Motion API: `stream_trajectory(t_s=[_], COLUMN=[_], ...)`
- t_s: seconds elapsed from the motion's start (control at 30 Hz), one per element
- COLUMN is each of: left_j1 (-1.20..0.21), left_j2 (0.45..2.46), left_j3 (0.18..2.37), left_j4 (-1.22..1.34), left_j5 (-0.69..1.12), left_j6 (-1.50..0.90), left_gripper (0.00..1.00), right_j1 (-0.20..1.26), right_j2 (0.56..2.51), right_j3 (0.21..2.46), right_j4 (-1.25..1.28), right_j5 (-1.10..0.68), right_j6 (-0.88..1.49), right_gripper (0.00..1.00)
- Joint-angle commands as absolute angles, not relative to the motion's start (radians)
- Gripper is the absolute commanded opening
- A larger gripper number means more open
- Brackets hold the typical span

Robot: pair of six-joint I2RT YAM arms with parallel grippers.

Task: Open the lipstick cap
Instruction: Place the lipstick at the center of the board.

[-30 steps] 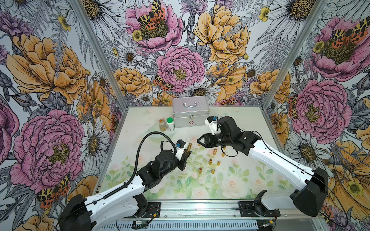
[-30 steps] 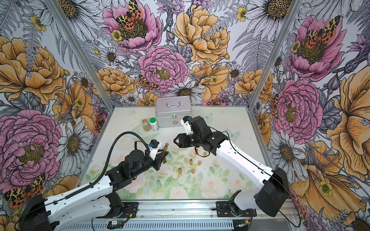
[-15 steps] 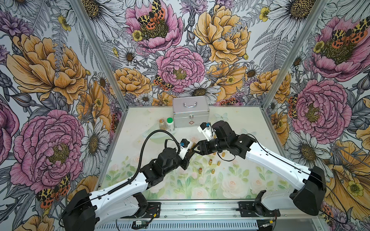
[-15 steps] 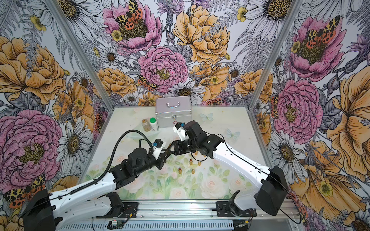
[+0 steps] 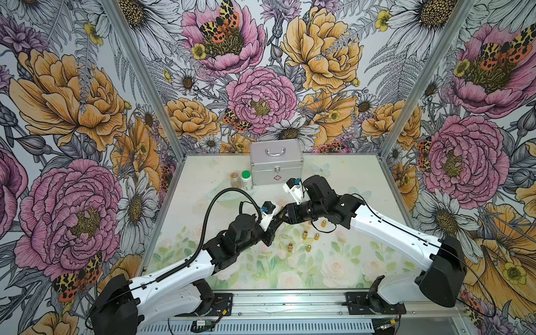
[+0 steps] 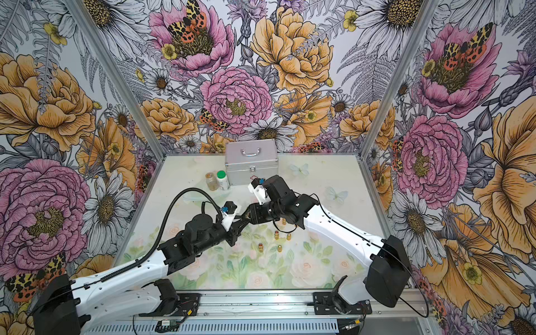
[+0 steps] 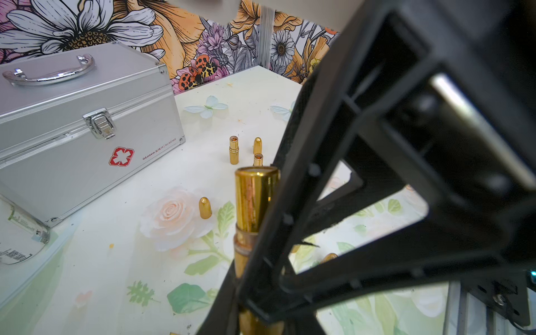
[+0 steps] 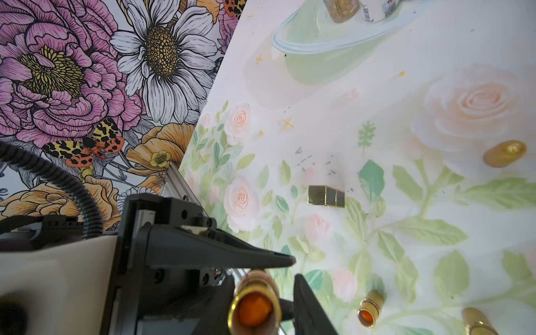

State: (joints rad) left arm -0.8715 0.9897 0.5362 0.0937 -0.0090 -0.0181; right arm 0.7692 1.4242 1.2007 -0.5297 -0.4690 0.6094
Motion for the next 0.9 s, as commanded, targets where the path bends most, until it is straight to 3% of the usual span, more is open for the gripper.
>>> stream_trajectory(t_s=[0.0, 0.6, 0.67, 0.8, 0.87], left_j1=[-0.879, -0.879, -0.878, -0.877, -0.875], left_j2=[0.980, 0.978, 0.976, 0.965, 0.957], left_j3=[0.563, 0.561, 0.559, 0.544, 0.536], left_j4=[0.118, 0.117, 0.118, 0.105, 0.089], left_j5=[0.011, -0.020, -0.028, -0.054, -0.073], left_j6=[0.000, 0.000, -0.002, -0.024, -0.041], left_gripper=[0.00, 0.02, 0.22, 0.51, 0.60], right_j1=[0.777, 0.775, 0.773, 0.764, 0.763], right_j2=[1.437, 1.418, 1.415, 1.432, 1.451], right_j3=[1.197, 1.193, 1.196, 1.220, 1.242], right_j4=[-0.493, -0.489, -0.489, -0.523, -0.542], right_j5=[-0.474, -0.409, -0.383, -0.285, -0.230], right_j6=[0.604, 0.590, 0.587, 0.567, 0.551], right_gripper=[0.32, 0.21, 0.21, 0.21, 0.20])
